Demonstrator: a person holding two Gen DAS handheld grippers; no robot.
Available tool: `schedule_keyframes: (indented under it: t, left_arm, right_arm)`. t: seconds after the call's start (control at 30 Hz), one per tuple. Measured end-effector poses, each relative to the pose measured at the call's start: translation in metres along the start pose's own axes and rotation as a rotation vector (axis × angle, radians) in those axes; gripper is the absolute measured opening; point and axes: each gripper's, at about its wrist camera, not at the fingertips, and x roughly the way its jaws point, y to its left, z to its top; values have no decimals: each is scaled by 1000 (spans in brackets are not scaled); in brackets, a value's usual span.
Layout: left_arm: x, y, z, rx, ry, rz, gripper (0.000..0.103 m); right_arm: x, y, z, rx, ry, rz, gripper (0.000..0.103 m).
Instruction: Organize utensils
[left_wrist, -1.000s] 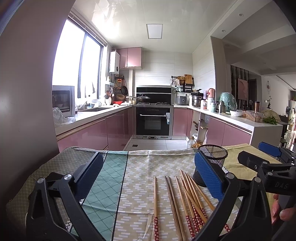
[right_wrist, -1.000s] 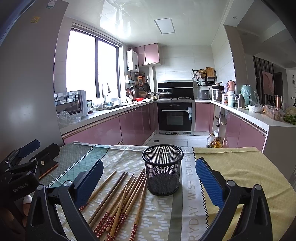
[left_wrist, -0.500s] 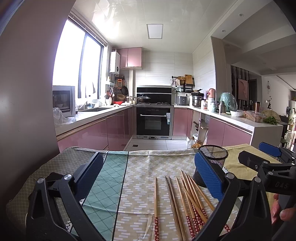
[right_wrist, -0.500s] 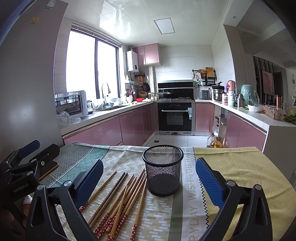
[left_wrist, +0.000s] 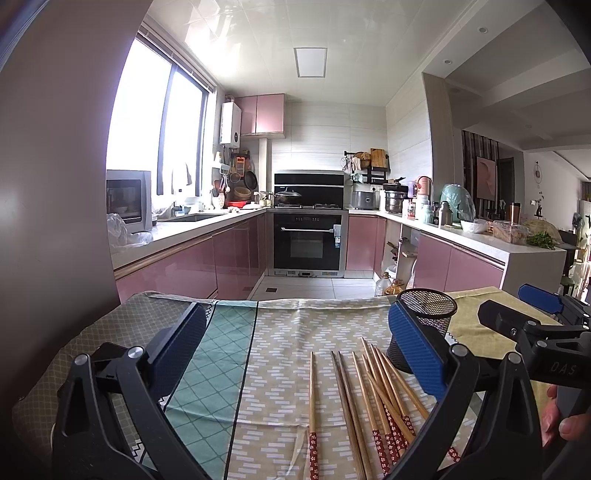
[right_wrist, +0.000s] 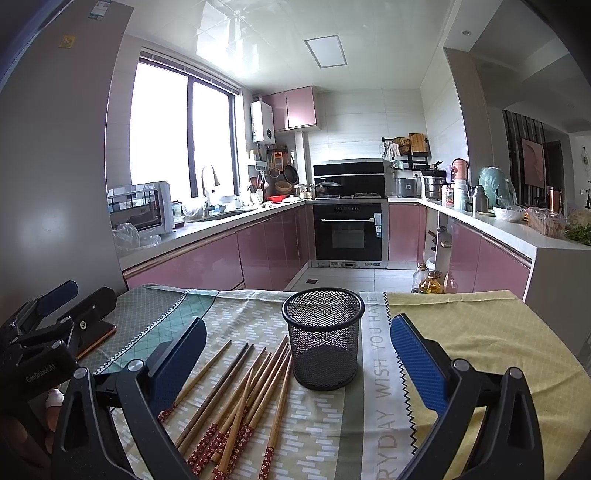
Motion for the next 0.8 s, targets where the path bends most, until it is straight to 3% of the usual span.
schedule_keyframes:
  t: [0.8]
  left_arm:
    - [0,0,0,0,2,2,97]
  right_arm:
    - [0,-2,-5,11,1,-6,97]
